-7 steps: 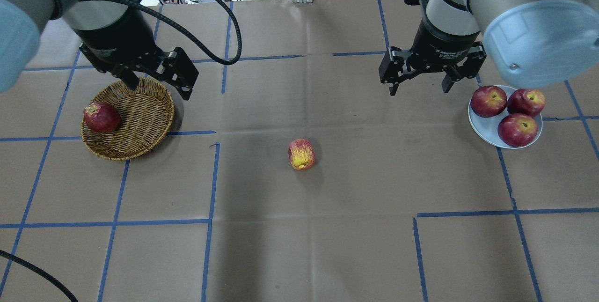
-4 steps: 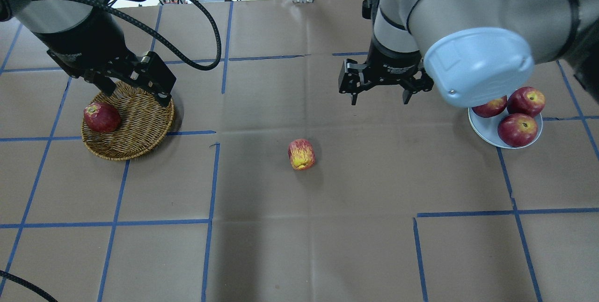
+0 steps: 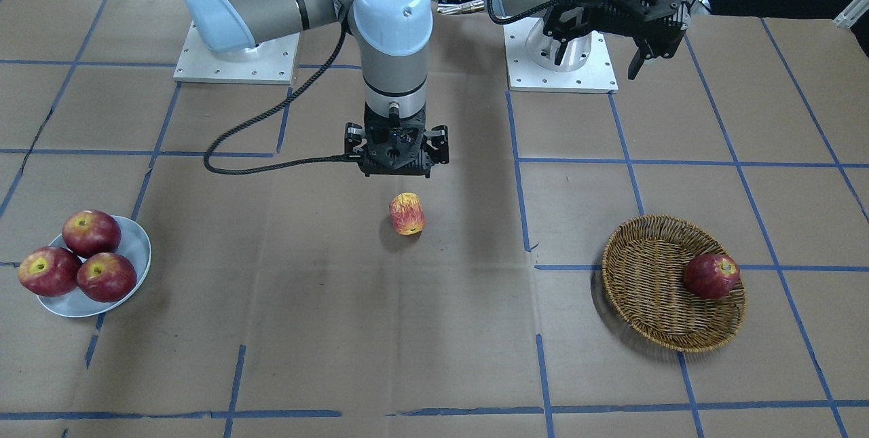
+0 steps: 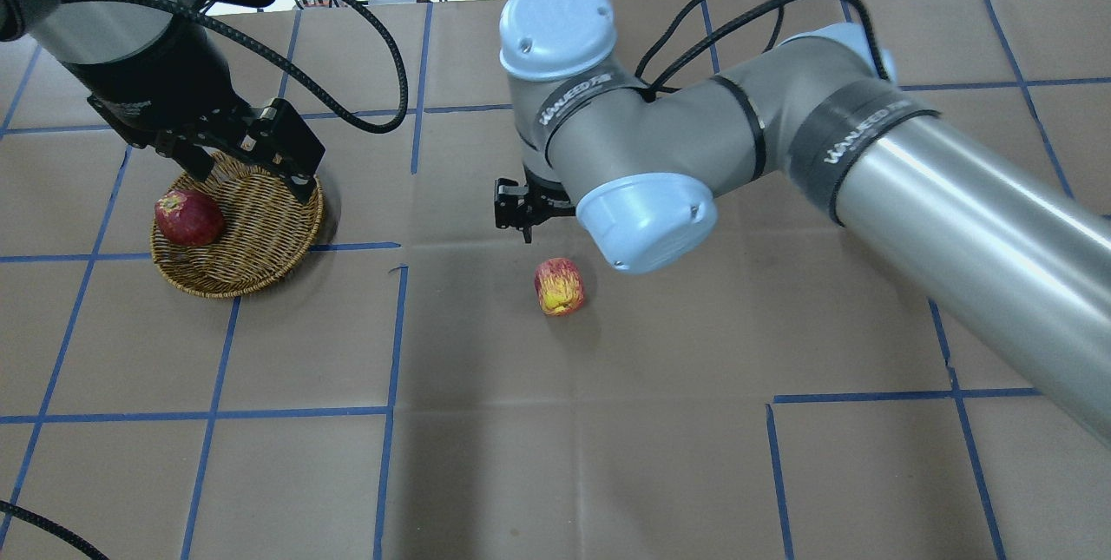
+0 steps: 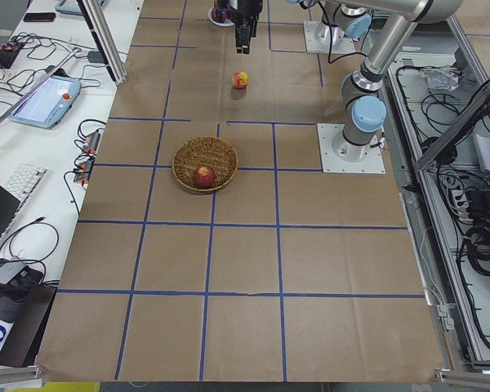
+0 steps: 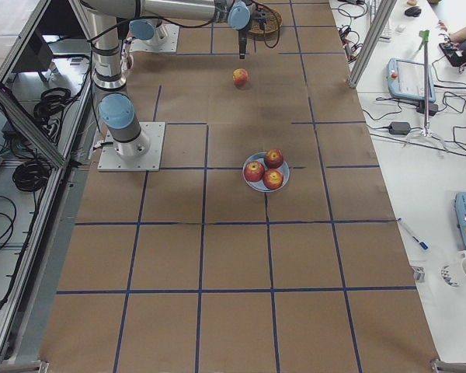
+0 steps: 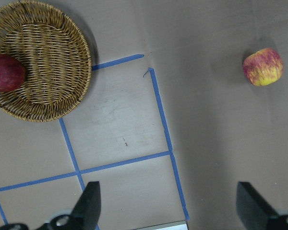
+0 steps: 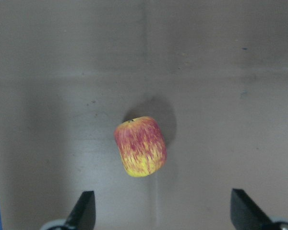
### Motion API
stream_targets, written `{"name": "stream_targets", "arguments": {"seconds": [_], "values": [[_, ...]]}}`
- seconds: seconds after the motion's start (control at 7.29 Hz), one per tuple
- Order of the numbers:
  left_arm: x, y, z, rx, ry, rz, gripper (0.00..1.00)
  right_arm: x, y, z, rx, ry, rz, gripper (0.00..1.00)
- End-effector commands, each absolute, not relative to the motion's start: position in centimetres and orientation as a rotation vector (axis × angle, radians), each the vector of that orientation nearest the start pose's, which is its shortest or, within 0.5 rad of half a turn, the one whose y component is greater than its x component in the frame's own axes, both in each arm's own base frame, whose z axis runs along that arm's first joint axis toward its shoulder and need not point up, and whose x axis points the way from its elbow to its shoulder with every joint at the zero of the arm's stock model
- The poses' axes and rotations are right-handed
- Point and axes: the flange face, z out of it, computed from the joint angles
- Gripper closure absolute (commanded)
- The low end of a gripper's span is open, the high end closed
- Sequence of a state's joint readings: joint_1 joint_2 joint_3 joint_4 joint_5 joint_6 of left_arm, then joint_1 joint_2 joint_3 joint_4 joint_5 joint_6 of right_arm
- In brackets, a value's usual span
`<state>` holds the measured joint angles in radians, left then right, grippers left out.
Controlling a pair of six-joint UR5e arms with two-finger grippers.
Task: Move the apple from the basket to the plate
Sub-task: 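Move the right gripper down over the apple on the table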
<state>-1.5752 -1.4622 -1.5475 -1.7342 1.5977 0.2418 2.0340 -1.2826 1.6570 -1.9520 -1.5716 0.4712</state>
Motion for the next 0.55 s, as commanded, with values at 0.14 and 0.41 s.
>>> {"name": "stream_targets", "arguments": {"seconds": [0.14, 0.41], "values": [[-13.3, -43.9, 52.5, 0.390, 3.100, 0.075, 0.01, 38.9, -46.0, 23.8, -0.021, 3.113, -0.104, 0.00], [-13.3, -43.3, 51.6, 0.390, 3.099, 0.088, 0.01, 38.7, -46.6, 19.0, -0.019, 3.144, -0.149, 0.00]]}}
